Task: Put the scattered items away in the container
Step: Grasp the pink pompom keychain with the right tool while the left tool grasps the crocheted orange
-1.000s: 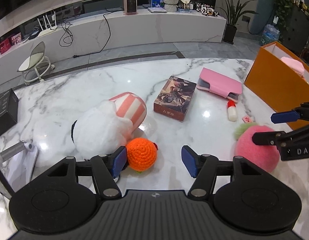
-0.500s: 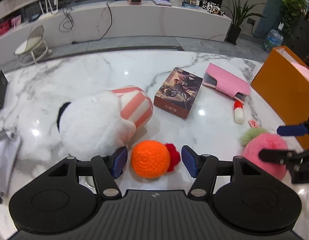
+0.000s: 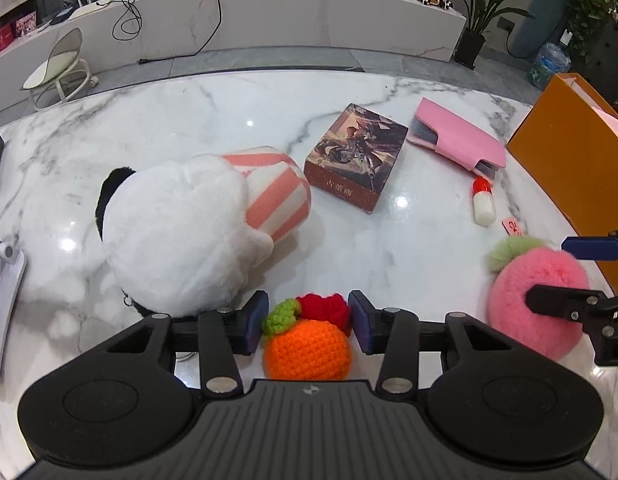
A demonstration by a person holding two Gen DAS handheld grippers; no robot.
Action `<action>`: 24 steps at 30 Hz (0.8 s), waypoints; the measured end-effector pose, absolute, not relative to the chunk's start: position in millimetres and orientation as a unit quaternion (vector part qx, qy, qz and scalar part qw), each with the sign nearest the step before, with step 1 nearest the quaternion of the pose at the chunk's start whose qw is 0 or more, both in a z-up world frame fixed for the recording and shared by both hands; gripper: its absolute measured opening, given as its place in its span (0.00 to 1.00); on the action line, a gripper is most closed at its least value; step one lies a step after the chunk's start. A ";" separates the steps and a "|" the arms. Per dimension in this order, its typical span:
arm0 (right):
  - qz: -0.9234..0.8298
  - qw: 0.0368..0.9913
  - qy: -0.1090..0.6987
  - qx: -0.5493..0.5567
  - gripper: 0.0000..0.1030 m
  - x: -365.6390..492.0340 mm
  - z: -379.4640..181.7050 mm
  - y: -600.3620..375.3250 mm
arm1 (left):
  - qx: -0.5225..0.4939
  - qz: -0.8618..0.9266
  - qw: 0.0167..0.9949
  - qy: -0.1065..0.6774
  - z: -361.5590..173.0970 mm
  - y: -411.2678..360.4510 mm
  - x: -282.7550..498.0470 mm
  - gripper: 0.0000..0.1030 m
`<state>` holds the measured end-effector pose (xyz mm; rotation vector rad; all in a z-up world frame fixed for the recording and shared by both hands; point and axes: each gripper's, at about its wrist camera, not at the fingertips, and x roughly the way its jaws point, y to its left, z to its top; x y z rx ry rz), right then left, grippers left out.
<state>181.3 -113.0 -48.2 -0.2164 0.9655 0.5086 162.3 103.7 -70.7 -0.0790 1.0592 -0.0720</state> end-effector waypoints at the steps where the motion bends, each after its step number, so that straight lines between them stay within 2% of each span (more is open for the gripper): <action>1: 0.241 0.849 0.458 -0.102 0.75 181.6 -48.1 -113.6 | -0.029 -0.038 0.859 0.510 -70.4 101.4 161.0 0.57; 2: 0.240 0.850 0.458 -0.101 0.75 181.8 -48.1 -114.1 | -0.021 -0.043 0.856 0.516 -70.2 99.1 159.7 0.64; 5: 0.240 0.850 0.458 -0.101 0.75 182.2 -47.9 -115.2 | 0.001 -0.054 0.852 0.521 -67.1 93.9 152.7 0.74; 9: 0.239 0.851 0.456 -0.101 0.75 182.2 -46.6 -115.3 | 0.002 -0.057 0.855 0.515 -61.6 98.8 142.5 0.77; 10: 0.239 0.851 0.456 -0.102 0.75 181.9 -46.3 -115.0 | -0.004 -0.057 0.856 0.515 -61.9 101.6 141.7 0.76; 12: 0.239 0.851 0.456 -0.104 0.75 181.4 -46.8 -114.0 | -0.017 -0.056 0.853 0.518 -64.1 106.0 143.6 0.69; 14: 0.239 0.850 0.457 -0.105 0.75 180.6 -47.7 -113.1 | -0.020 -0.054 0.849 0.525 -67.7 107.2 145.7 0.51; 15: 0.240 0.849 0.458 -0.106 0.75 180.3 -48.3 -112.7 | -0.016 -0.054 0.849 0.526 -68.4 106.2 145.8 0.47; 24: 0.252 0.837 0.475 -0.102 0.79 178.2 -58.9 -106.1 | -0.007 -0.059 0.846 0.529 -68.4 101.2 146.1 0.47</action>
